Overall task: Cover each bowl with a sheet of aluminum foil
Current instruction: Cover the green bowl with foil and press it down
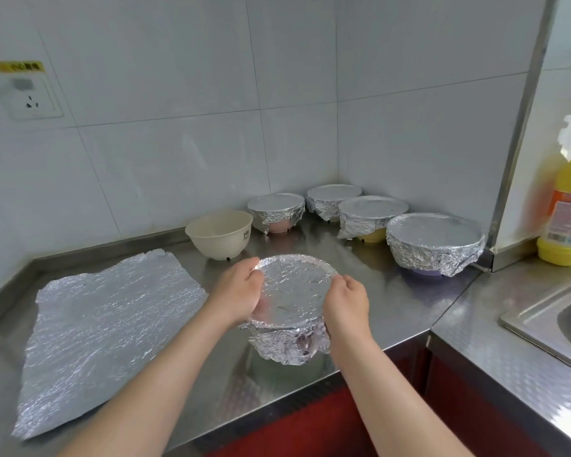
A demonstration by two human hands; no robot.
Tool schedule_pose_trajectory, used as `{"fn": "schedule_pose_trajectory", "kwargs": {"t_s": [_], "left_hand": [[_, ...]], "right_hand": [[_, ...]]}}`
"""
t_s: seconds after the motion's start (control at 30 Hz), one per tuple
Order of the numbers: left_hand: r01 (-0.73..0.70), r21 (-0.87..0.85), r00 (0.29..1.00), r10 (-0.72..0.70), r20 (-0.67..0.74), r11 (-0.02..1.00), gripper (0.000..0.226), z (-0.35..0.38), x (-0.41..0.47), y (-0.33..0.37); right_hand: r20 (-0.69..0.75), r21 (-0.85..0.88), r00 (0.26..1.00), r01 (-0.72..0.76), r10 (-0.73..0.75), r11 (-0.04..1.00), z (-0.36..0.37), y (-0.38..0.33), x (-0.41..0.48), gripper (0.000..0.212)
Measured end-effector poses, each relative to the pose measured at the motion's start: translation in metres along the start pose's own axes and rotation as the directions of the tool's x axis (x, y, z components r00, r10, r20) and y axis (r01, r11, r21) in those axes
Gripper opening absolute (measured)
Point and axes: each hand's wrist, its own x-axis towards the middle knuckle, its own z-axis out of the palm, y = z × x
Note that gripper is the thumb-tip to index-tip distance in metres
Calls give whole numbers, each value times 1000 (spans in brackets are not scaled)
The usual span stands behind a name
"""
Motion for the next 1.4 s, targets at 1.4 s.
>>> {"fn": "schedule_pose_trajectory", "kwargs": {"t_s": [1.4], "left_hand": [[116, -371, 993, -116, 25, 921, 25, -8, 19, -15]], "right_hand": [[390, -519, 920, 259, -44, 814, -17, -33, 42, 42]]}}
